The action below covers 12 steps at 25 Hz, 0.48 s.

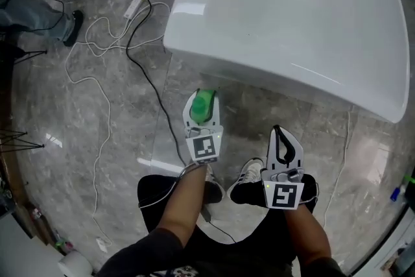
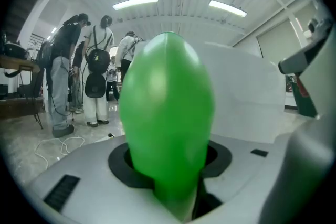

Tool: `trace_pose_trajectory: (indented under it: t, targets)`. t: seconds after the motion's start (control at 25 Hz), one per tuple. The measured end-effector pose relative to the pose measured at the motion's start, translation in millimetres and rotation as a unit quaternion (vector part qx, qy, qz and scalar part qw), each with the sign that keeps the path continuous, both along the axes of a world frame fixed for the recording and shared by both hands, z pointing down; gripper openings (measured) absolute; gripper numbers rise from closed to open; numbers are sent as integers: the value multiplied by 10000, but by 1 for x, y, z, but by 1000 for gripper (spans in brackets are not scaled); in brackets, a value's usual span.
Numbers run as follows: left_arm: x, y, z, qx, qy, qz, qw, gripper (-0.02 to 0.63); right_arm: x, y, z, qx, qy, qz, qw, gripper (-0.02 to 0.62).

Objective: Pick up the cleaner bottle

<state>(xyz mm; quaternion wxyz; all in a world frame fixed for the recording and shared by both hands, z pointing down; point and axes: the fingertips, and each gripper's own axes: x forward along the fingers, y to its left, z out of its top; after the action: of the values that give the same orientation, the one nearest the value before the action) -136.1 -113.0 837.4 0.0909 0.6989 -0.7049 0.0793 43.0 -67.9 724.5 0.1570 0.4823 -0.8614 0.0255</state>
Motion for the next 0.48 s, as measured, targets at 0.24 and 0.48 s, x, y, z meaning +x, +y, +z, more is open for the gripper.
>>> trace_pose_trajectory:
  t: [0.24, 0.48]
  targets:
    - [10, 21, -181, -49, 47, 118, 9999, 179, 23, 6, -156, 88, -185, 394, 9990, 15]
    - [27, 38, -354, -145, 178, 262, 9994, 181, 51, 15, -308, 230, -261, 639, 9973, 15]
